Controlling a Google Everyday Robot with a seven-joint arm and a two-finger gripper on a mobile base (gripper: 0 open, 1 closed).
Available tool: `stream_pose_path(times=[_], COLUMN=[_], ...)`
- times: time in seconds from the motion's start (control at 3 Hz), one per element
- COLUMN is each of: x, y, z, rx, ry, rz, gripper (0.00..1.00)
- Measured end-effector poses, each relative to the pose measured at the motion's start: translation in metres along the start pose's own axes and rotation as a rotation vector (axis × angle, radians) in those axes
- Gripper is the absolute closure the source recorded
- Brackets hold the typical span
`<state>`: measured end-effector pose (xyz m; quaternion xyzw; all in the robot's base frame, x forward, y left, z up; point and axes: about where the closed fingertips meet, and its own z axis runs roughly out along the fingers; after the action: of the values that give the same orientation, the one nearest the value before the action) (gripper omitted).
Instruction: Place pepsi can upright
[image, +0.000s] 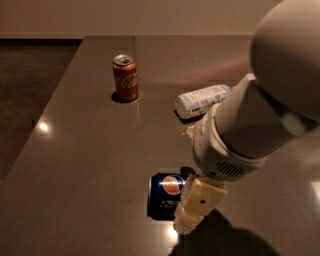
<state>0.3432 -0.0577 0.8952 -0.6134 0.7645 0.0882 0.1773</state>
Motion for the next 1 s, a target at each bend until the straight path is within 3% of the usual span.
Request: stream_pose_path(times=[0.67, 1.0], x=[-0.012, -0.013], y=[0.01, 0.01], z=[0.04, 0.052], rx=[-0.04, -0.057], ry=[0.049, 0.079], rz=[0.006, 0.011], gripper=[0.0, 0.16])
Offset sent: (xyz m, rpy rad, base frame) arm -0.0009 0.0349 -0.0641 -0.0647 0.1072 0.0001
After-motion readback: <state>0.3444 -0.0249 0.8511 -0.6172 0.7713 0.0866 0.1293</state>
